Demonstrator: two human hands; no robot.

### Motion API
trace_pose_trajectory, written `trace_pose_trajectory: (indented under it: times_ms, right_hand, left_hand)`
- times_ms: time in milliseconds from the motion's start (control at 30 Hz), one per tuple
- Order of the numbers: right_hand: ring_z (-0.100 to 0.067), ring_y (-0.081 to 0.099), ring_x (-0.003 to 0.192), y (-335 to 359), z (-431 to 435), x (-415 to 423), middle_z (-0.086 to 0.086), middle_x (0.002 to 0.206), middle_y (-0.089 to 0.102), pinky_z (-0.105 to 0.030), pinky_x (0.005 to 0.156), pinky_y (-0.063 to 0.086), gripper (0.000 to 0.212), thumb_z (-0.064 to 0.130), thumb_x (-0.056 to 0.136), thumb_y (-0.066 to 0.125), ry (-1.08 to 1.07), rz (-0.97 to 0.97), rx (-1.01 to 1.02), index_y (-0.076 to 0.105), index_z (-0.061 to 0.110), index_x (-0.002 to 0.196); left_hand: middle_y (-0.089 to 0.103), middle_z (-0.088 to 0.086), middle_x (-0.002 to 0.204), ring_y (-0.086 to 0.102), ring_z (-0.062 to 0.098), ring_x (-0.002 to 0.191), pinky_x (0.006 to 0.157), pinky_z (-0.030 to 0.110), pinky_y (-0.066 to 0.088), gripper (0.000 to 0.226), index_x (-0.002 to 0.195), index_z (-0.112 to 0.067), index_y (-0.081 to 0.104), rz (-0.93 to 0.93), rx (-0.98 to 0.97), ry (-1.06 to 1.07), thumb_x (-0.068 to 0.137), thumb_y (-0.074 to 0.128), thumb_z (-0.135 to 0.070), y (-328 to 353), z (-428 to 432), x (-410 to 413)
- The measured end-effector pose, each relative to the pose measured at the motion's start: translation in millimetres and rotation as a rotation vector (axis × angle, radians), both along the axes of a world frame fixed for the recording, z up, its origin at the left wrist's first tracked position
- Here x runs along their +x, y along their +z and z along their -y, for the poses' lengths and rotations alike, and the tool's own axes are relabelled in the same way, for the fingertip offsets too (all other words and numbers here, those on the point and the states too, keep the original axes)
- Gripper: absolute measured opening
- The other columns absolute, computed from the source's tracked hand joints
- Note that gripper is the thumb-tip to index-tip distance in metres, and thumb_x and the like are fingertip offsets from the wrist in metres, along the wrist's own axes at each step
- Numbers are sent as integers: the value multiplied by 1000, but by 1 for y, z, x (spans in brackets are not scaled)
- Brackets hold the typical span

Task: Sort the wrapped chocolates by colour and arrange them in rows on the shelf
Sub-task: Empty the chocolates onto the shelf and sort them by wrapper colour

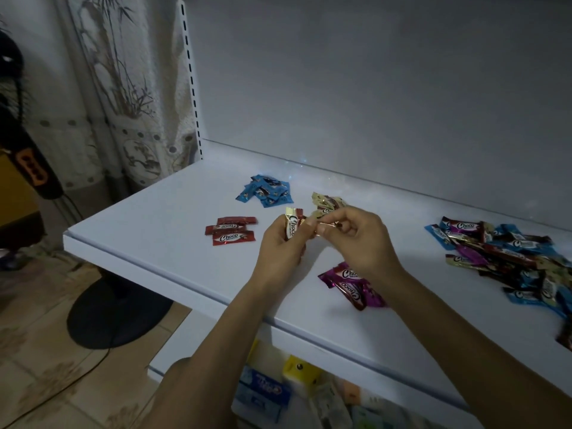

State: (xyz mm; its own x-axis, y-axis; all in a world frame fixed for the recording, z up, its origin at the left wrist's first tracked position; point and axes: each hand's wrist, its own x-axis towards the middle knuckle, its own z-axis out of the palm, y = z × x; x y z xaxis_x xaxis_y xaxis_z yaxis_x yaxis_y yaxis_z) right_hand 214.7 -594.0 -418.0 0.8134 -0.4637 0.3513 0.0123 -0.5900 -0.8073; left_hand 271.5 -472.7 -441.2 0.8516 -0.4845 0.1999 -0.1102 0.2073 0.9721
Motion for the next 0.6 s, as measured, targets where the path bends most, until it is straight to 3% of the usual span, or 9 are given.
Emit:
trace_pose_trajectory:
  times_ms: [133, 300, 400, 500, 600]
  right_hand:
    - [-3, 47, 55, -2, 8, -1, 7, 62, 55, -16, 55, 41, 7, 16, 85, 71, 107, 5, 141, 73, 16, 91]
    - [2, 54, 54, 0, 12, -6, 13, 59, 61, -12, 54, 45, 8, 11, 88, 66, 169, -62, 235, 71, 18, 87]
    - [-3, 50, 48, -2, 23, -1, 9, 57, 59, -16, 50, 43, 7, 15, 89, 64, 47, -47, 299, 71, 13, 90]
    - [-9, 52, 51, -5, 44, 12, -3, 69, 62, -16, 46, 40, 15, 12, 95, 56, -162, -9, 375, 68, 6, 100]
    - [-19, 65, 71, -12, 61, 27, -7, 87, 69, -26, 62, 54, 12, 11, 93, 57, -221, -8, 244, 66, 14, 99]
  left_hand:
    - [40, -1, 54, 34, 7, 47, 45, 17, 29, 18, 89, -7, 61, -83, -13, 8, 97, 54, -22, -1, -1, 5]
    - [42, 1, 55, 34, 7, 48, 46, 18, 30, 20, 86, -9, 60, -55, -10, -28, 99, 51, -23, -2, 1, 4]
    - [48, -11, 54, 40, 3, 51, 51, 13, 35, 21, 84, -14, 61, -43, 4, 23, 100, 50, -24, -1, 4, 1]
    - [49, 0, 68, 46, 7, 62, 57, 14, 40, 23, 99, -18, 64, -172, -3, 40, 101, 41, -17, -1, 5, 5]
    - [54, -1, 71, 50, -1, 60, 60, 11, 42, 21, 116, -19, 60, -103, 35, 33, 101, 45, -15, -4, 7, 7]
